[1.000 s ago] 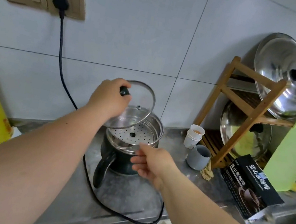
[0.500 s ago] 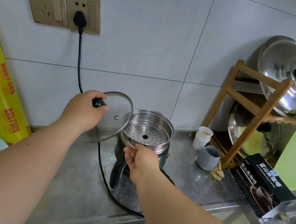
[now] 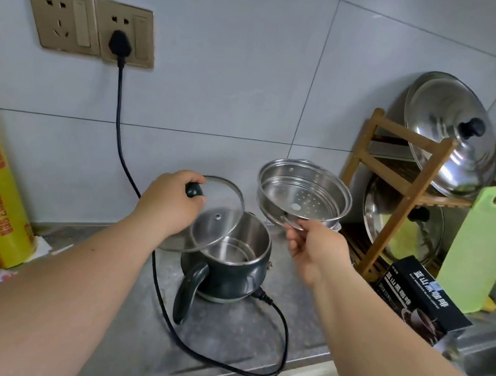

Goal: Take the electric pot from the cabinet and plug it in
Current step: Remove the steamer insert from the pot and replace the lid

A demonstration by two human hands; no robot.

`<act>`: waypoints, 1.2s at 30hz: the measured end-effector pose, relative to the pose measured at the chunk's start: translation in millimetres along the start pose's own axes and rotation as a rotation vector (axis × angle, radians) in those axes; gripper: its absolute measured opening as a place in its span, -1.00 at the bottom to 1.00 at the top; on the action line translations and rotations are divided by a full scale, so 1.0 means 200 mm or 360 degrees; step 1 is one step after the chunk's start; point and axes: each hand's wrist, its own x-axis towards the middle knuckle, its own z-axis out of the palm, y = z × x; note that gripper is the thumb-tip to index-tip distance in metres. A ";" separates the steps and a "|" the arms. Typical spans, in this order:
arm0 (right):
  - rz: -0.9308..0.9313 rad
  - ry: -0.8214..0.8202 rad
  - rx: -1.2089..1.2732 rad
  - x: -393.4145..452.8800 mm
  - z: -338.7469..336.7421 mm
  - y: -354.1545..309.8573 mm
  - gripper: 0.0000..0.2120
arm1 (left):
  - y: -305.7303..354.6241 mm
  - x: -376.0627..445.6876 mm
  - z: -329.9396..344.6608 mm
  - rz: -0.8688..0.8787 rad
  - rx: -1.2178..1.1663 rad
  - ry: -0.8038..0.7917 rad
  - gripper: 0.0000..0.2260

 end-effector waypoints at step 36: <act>0.0128 -0.0275 -0.0292 0.36 -0.67 -0.03 -0.82 | 0.09 0.15 0.65 -0.0149 0.0628 -0.0205 -0.65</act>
